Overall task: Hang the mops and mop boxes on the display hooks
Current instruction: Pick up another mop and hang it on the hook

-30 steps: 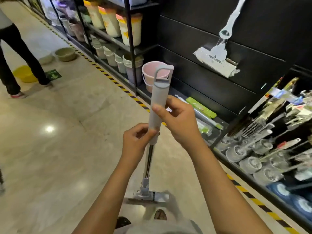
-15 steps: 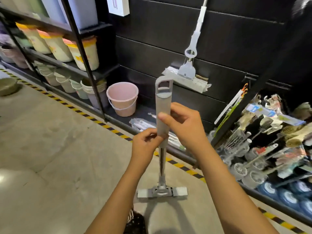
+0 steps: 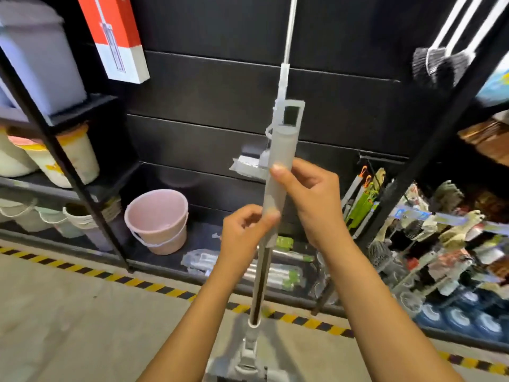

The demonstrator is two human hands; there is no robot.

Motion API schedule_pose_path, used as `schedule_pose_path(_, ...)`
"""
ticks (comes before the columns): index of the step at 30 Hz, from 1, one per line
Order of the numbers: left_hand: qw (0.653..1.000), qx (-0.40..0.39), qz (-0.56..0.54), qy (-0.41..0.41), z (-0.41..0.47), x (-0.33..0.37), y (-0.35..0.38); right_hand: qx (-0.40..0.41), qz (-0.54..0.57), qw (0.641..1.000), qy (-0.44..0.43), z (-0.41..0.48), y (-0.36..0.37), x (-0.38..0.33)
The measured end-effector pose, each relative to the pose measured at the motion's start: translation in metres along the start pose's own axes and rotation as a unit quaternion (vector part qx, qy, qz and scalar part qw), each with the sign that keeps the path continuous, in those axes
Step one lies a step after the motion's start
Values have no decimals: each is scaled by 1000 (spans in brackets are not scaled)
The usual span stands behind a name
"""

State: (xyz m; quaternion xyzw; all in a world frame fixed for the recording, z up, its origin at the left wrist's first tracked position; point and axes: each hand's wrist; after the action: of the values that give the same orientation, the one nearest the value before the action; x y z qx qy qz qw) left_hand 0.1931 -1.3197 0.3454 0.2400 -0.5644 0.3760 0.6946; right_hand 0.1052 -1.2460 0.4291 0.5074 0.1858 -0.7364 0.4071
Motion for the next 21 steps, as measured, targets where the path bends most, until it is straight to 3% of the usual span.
schedule_pose_path(8, 992, -41, 4, 117, 123, 91, 4, 53, 79, 992, -81, 122, -4, -56)
schedule_pose_path(21, 985, 21, 46, 164, 348, 202, 2, -75, 119, 979, -150, 384, -2, -112)
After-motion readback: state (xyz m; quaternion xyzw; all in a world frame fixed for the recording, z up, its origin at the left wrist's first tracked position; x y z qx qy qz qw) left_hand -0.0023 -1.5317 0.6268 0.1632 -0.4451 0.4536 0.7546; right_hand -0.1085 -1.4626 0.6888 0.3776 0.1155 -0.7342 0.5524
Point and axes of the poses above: each hand's wrist, its own z-axis towards the middle knuckle, its own y-axis out of the palm, x = y × z, and after that the axes turned 12 degrees about z, right-handed
